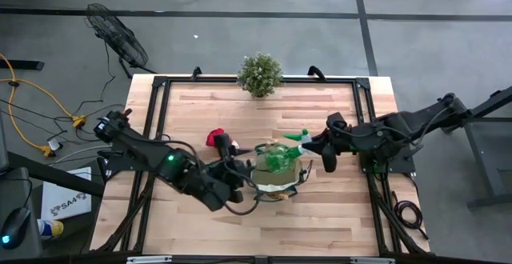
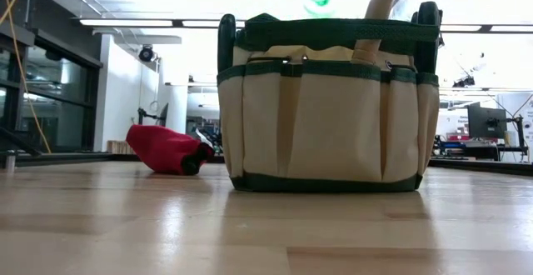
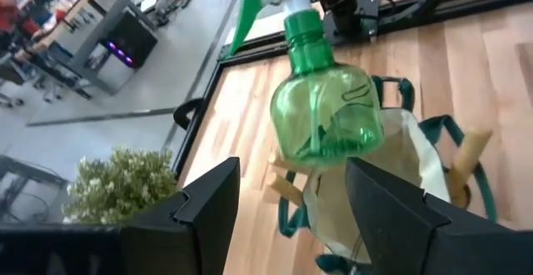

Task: Pick & Place Garden tools in Gardening bag
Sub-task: Put the spray bottle into the gardening bag

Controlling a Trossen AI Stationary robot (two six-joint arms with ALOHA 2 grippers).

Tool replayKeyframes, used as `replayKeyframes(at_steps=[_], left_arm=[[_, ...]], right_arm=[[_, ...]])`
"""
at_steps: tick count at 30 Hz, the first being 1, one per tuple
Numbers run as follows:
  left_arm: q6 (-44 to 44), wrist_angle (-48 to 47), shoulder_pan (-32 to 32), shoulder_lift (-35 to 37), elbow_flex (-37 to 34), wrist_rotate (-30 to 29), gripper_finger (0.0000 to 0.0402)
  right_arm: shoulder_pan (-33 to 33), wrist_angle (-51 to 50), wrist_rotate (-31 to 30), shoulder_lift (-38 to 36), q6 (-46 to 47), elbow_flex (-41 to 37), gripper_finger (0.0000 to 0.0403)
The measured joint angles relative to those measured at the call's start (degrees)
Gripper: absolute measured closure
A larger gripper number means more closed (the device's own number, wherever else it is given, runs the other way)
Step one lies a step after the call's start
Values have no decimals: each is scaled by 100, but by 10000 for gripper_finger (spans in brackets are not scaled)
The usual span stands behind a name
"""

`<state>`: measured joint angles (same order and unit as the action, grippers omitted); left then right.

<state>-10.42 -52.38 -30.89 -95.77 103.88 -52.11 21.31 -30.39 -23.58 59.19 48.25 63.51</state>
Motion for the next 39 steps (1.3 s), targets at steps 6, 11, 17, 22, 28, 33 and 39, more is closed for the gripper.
replayKeyframes(at_steps=[6,11,17,22,28,33,39], left_arm=[[-718,-779,-116,2,440,-32,190],[-1063,-1011,-114,2,682,20,190],[-1112,-1084,-101,2,728,23,190],[-1283,-1112,-101,2,728,60,190],[-1738,-1281,-101,2,728,62,190],[-1999,-1390,-101,2,728,65,190],[-2020,-1386,-101,2,726,72,190]], right_arm=[[-213,-1256,535,311,-461,908,360],[-418,-1781,1190,781,-1014,1410,360],[-562,-1987,1694,1413,-1669,1716,360],[-557,-1992,1669,1758,-2126,1745,360],[-611,-2063,1422,1863,-985,1754,360],[-577,-2350,1151,1868,88,1754,360],[-474,-2347,1008,1984,731,1754,360]])
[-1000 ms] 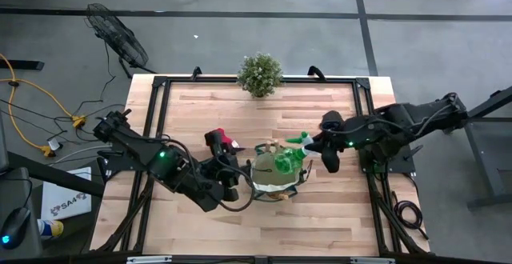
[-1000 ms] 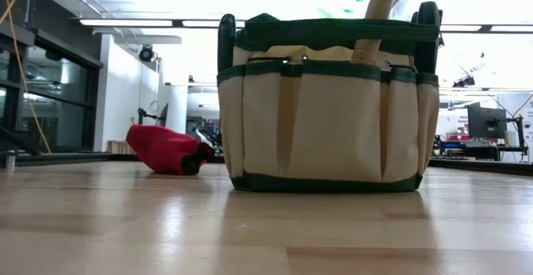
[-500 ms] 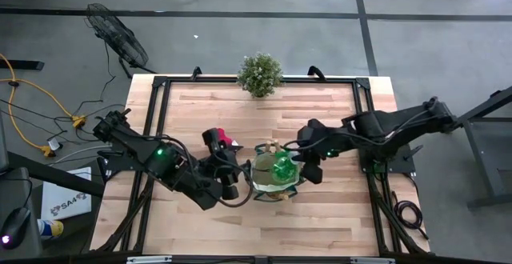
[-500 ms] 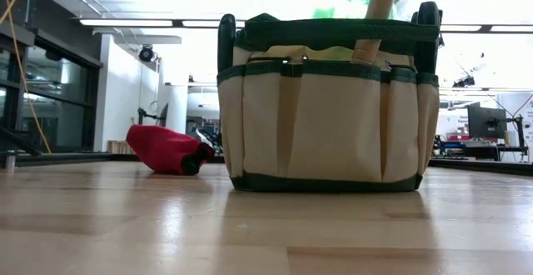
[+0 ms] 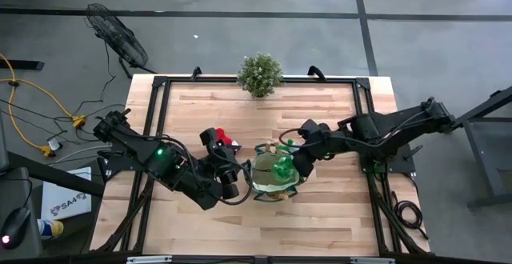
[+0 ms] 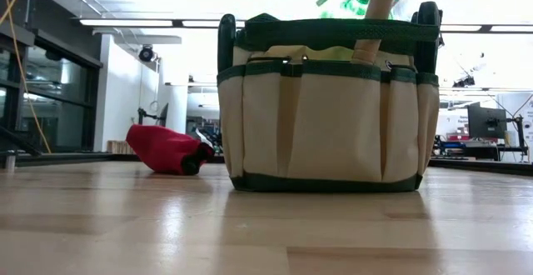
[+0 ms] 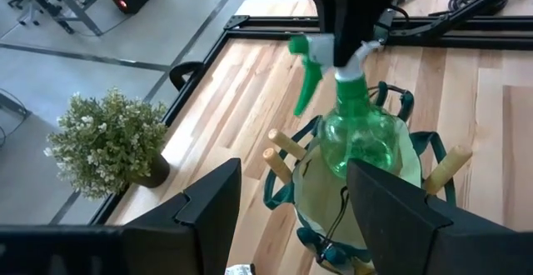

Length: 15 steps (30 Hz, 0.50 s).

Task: Pick & Place Garden tools in Gardening bag
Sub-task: Put the spray bottle into the gardening bag

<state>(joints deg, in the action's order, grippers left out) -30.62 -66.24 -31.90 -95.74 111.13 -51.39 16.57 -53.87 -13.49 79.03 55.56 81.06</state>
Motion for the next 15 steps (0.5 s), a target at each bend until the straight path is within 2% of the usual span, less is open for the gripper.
replayKeyframes(at_steps=[8,15], left_arm=[[19,-74,2,0,0,-46,190],[25,-246,2,0,-2,-40,190]], right_arm=[[77,-249,34,409,259,-1,360],[108,-229,-111,471,-1080,-2,360]])
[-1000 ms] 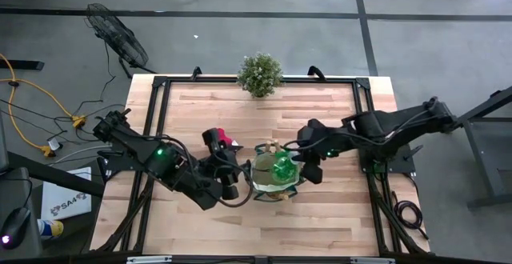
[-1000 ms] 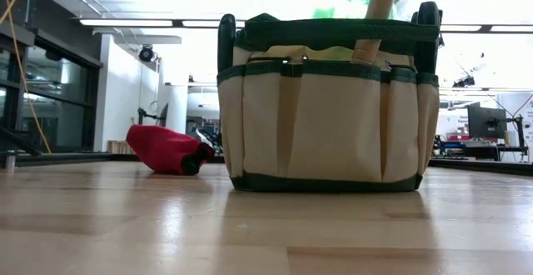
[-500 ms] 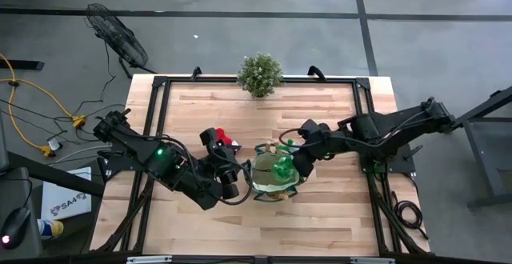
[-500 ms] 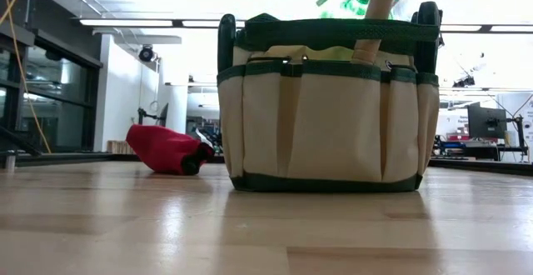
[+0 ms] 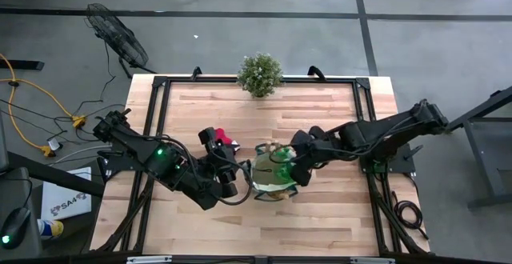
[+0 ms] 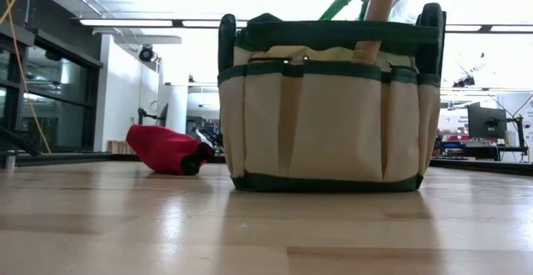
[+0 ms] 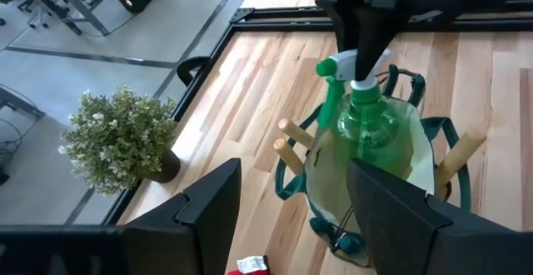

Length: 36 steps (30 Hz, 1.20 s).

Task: Pick & Place Garden tools in Gardening bag
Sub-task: Put the spray bottle into the gardening bag

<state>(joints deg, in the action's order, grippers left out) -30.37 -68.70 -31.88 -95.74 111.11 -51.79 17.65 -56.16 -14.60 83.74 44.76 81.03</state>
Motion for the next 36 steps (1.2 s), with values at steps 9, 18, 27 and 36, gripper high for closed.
replayKeyframes(at_steps=[9,18,27,36], left_arm=[[7,-47,0,0,0,24,190],[-2,-45,0,0,0,146,190],[-13,-38,0,0,0,147,190],[-37,8,0,0,0,144,190]], right_arm=[[-70,-128,91,0,-1501,-9,360],[-317,-214,719,4,-1314,-9,360],[-323,-213,857,47,-1314,-9,360],[-387,-395,1077,596,-875,-9,360]])
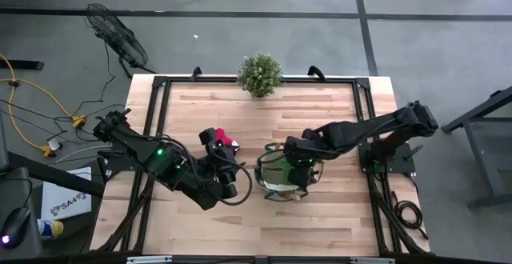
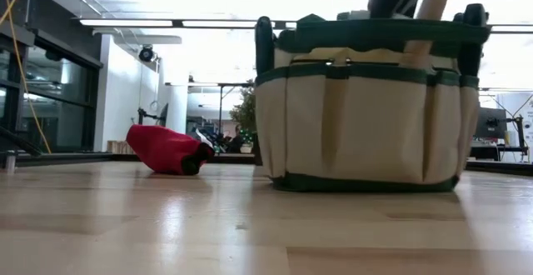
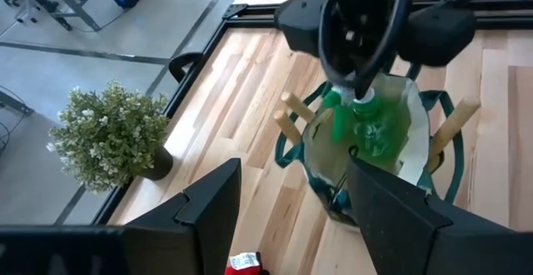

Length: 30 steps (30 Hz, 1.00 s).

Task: Pick & Place Garden tools in Gardening bag
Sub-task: Put the spray bottle into the gardening bag

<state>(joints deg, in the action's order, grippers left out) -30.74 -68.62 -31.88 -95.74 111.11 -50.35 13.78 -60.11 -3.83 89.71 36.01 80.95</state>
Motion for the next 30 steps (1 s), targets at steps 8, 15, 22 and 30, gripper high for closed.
replayKeyframes(at_steps=[8,15,22,30], left_arm=[[-114,-29,0,0,0,70,190],[-149,-29,0,0,0,76,190],[-214,-33,0,0,0,79,190],[-216,-33,0,0,0,96,190]], right_arm=[[-57,-156,-34,118,384,0,359],[-113,-423,-36,118,589,0,357],[-120,-456,-36,118,795,0,339],[-120,-453,62,118,783,0,335]])
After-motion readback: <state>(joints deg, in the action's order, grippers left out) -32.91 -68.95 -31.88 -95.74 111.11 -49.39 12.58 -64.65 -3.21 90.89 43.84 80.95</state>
